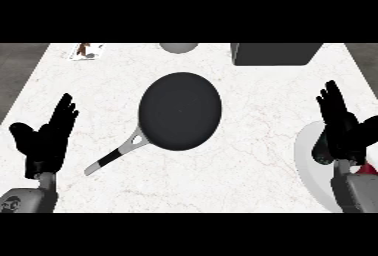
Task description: Pick the eggplant from the plate and place it in the pan
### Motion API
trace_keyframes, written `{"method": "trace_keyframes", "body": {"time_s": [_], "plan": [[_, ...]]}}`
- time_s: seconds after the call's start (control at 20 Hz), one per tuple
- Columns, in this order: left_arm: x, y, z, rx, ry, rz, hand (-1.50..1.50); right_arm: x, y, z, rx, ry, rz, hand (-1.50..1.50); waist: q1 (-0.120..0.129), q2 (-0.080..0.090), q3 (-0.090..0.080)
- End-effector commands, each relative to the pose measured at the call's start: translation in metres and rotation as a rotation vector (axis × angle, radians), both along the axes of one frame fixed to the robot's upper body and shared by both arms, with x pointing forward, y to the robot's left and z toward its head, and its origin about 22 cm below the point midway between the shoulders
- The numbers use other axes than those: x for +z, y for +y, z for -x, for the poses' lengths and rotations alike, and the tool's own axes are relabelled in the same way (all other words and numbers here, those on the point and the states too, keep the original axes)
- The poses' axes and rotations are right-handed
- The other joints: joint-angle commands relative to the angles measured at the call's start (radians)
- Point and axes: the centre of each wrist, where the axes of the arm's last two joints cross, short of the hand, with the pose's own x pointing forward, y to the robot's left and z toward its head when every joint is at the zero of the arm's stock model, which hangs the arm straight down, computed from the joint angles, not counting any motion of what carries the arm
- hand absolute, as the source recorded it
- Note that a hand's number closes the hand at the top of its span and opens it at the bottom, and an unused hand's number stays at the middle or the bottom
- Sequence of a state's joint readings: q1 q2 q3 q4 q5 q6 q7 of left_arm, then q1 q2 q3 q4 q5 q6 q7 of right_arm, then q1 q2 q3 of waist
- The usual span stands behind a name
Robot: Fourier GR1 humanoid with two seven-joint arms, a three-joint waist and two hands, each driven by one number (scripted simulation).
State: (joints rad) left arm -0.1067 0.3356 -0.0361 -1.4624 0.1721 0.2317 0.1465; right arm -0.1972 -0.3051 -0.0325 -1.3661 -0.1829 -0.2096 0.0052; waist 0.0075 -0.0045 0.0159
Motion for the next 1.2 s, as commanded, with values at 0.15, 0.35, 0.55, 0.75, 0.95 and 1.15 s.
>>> {"method": "trace_keyframes", "body": {"time_s": [0.15,0.35,0.55,0.75,0.95,1.15], "plan": [[-0.001,0.004,0.016,-0.096,0.018,-0.161,0.00,0.001,-0.077,-0.003,-0.540,0.043,-0.108,-1.50,0.011,0.010,-0.013],[-0.007,0.004,0.020,-0.107,0.036,-0.199,0.00,-0.038,-0.147,0.058,-0.970,0.405,0.042,-1.50,-0.034,0.031,-0.024],[-0.019,-0.002,0.033,-0.145,0.078,-0.228,0.00,-0.051,-0.128,0.058,-1.199,0.501,-0.109,-1.50,-0.016,0.002,-0.024],[-0.014,-0.009,0.037,-0.158,0.067,-0.211,0.00,-0.050,-0.136,0.081,-1.037,0.786,0.139,-1.50,-0.005,0.000,-0.025],[-0.023,-0.011,0.049,-0.167,0.066,-0.218,0.00,0.020,-0.153,0.055,-0.917,0.902,0.233,-1.50,0.003,-0.002,-0.023],[-0.020,-0.016,0.052,-0.164,0.084,-0.220,0.00,0.064,-0.126,0.028,-0.705,0.966,0.229,-1.50,0.000,-0.001,-0.019]]}}
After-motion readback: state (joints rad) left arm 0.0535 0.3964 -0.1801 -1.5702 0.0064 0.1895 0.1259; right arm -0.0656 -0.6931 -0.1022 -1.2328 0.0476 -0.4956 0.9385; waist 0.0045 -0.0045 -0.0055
